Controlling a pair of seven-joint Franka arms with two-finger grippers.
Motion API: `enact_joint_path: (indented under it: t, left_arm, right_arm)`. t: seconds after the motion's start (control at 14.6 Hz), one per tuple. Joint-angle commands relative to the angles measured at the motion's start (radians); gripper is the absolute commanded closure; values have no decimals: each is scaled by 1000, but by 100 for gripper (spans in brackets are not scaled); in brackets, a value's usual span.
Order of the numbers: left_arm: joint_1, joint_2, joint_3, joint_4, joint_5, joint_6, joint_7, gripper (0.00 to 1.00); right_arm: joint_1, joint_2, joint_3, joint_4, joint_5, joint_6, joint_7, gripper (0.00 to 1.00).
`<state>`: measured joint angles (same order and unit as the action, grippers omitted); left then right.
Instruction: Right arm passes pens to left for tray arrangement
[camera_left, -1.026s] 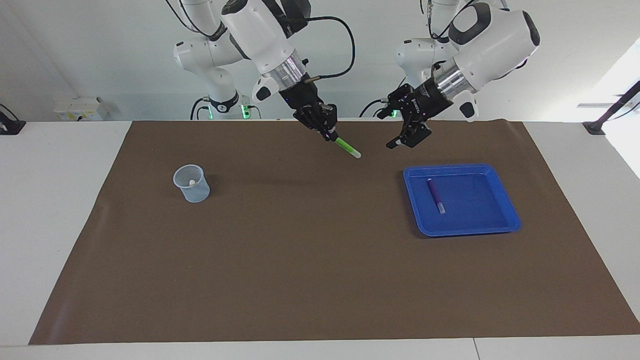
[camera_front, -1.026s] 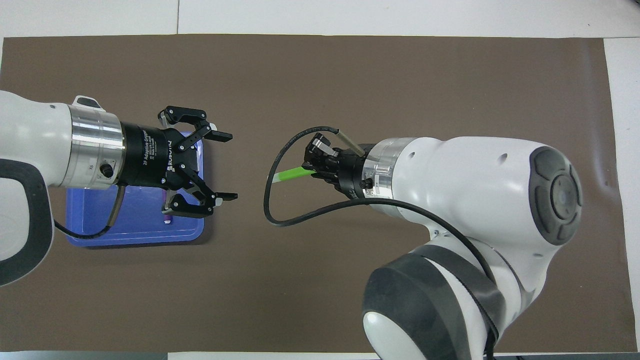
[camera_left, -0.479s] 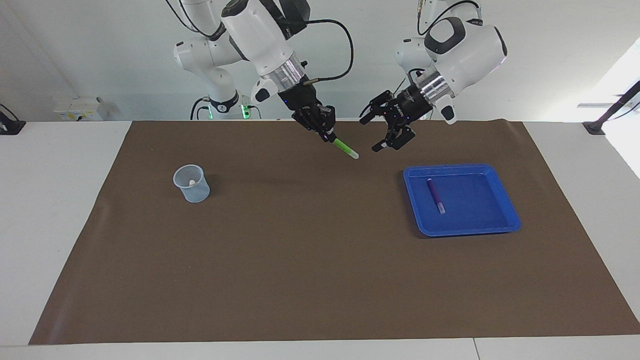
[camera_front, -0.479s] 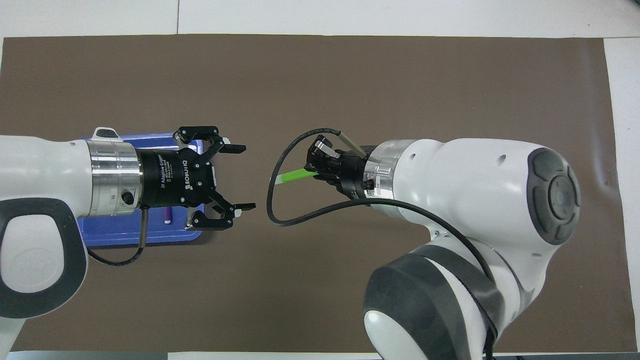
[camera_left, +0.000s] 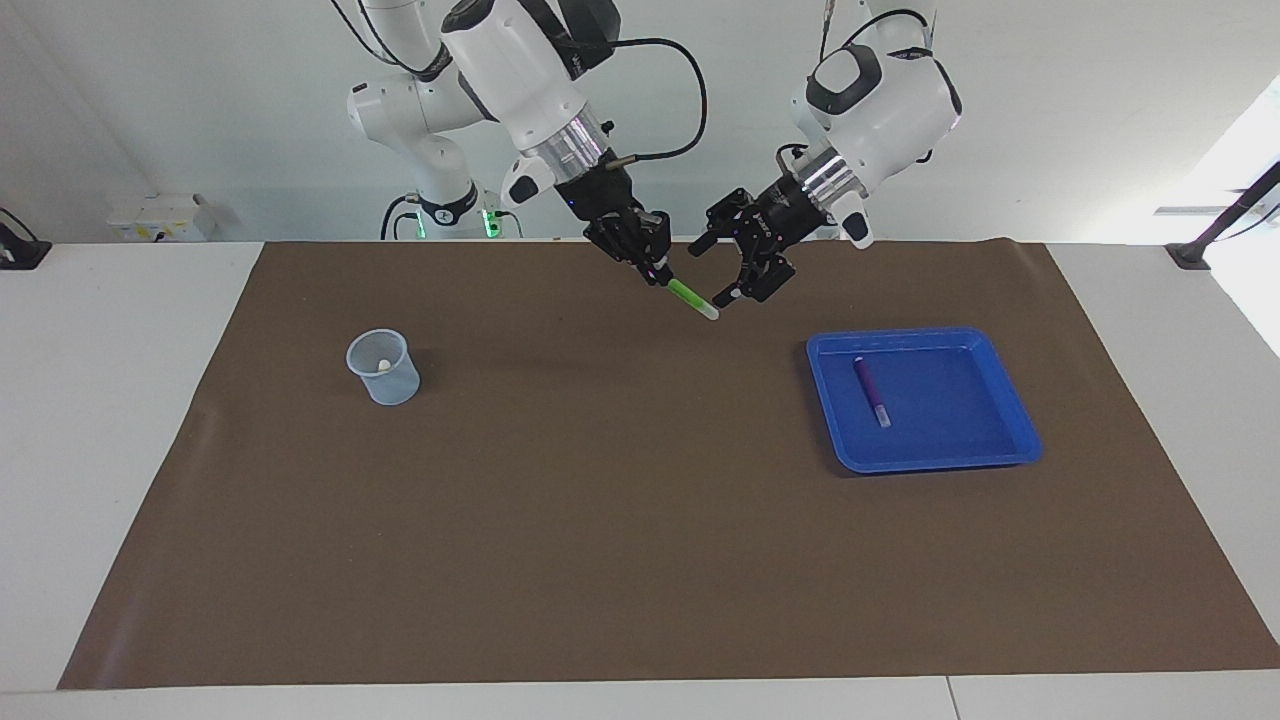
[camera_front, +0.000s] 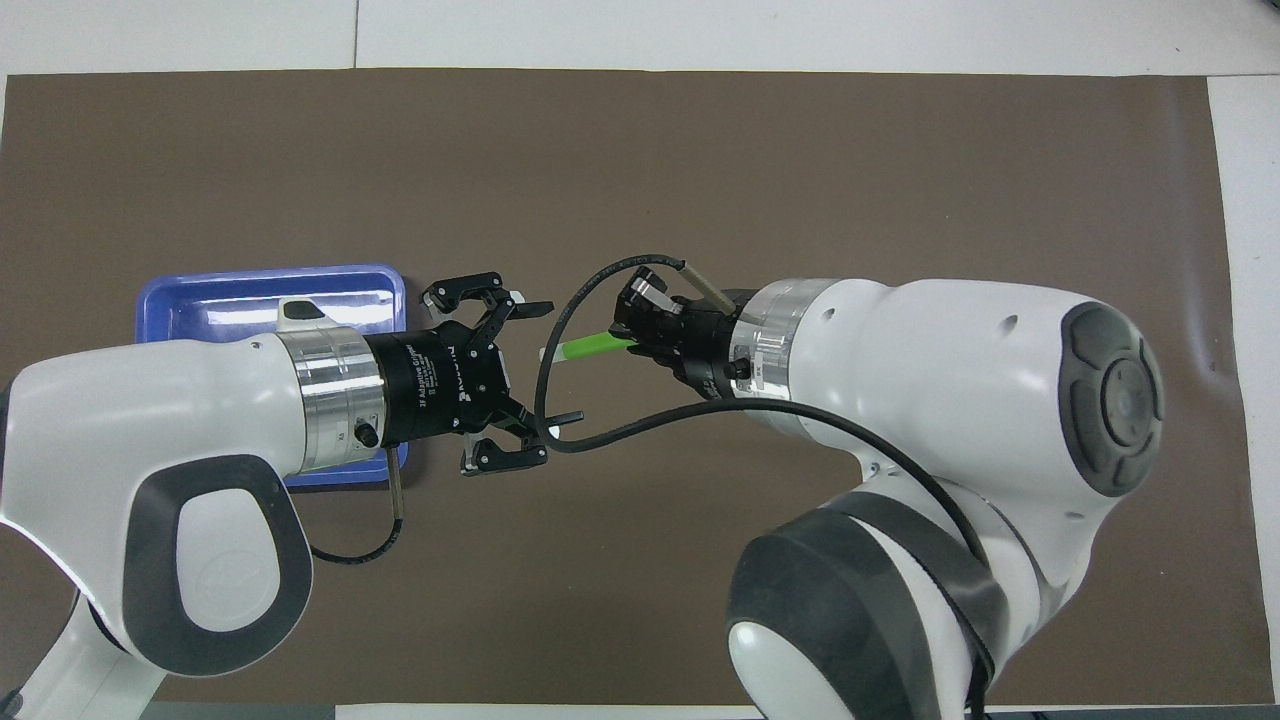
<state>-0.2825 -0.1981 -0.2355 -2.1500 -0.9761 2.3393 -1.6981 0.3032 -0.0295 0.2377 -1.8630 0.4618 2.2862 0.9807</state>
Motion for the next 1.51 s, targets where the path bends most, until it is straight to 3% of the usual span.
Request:
enact_joint_path:
  t: [0.0, 0.62, 0.96, 1.44]
  left_arm:
    - [-47, -6, 8, -36, -27, 84, 15, 0]
    - [-96, 48, 10, -36, -39, 187, 15, 2]
    - [-95, 48, 10, -36, -39, 177, 20, 24]
    - [-84, 43, 12, -22, -36, 143, 21, 32]
  right_arm:
    - [-3, -36, 0, -54, 26, 24, -26, 100]
    - [-4, -35, 0, -53, 26, 27, -36, 100]
    - [-4, -33, 0, -53, 26, 50, -36, 100]
    - [-6, -33, -1, -53, 26, 50, -42, 100]
